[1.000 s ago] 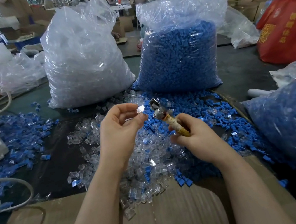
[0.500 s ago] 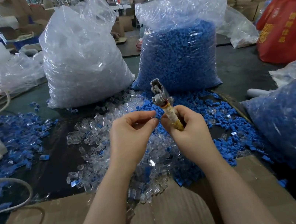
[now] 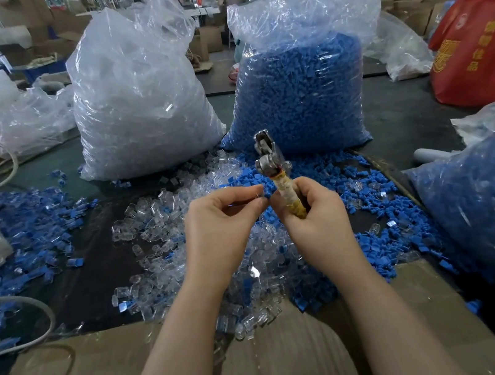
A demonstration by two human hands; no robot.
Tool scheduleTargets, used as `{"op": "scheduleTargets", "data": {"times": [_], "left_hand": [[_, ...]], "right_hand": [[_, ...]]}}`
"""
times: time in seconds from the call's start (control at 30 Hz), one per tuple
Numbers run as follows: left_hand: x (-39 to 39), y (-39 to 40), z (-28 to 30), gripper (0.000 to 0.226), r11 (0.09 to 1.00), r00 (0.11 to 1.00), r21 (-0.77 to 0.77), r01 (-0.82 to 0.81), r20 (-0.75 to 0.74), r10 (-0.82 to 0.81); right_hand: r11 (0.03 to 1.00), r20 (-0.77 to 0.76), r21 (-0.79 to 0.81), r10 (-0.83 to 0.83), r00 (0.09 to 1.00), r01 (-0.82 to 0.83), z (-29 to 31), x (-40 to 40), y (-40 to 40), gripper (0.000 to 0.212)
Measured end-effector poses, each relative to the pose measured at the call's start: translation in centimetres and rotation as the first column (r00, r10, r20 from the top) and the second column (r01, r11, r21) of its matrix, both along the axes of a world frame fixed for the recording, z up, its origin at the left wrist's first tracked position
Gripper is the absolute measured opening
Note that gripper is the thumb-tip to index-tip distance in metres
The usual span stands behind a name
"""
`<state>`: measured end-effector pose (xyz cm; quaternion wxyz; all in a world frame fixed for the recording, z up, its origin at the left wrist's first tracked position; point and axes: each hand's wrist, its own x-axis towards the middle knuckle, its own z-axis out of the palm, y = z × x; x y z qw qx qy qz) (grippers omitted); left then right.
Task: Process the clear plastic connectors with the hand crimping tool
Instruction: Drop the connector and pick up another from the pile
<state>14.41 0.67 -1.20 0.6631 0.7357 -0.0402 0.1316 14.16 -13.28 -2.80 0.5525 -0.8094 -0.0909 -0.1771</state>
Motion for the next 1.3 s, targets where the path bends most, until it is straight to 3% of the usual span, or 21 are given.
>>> {"op": "scheduleTargets", "data": {"times": [0.27,0.5,0.67,0.9,1.03,1.3], "left_hand": [[0.0,0.2,0.0,0.023,1.000,0.999,-0.016,0.027,-0.018,-0.027],[0.5,1.4,-0.1,0.023,0.976,0.998,-0.217,0.019,-0.056,-0.032],[0.6,2.0,0.0,0.022,0.988,0.999,-0.156,0.006,-0.038,-0.012],[0.5,2.1,0.2,0.021,0.997,1.000,-0.082,0.001,-0.030,-0.003],[0.4,2.0,0.3,0.020,1.000,0.999,-0.018,-0.007,-0.040,0.007],[0.1,0.9,0.2,0.019,0.993,0.998,0.118,0.011,-0.063,-0.004]], "right_hand": [[0.999,0.015,-0.015,0.037,0.999,-0.037,0.1,0.0,-0.3,0.022],[0.988,-0.167,-0.093,0.108,0.980,-0.125,0.2,0.1,-2.8,0.012],[0.951,-0.282,-0.231,0.138,0.949,-0.207,0.0,0.2,-3.3,0.015],[0.939,-0.325,-0.254,0.145,0.935,-0.234,-0.3,0.3,-3.0,0.018],[0.952,-0.262,-0.242,0.124,0.957,-0.190,-0.2,0.3,-2.5,0.015],[0.994,-0.043,-0.025,0.109,0.993,-0.110,-0.4,0.3,-0.8,0.015]]}}
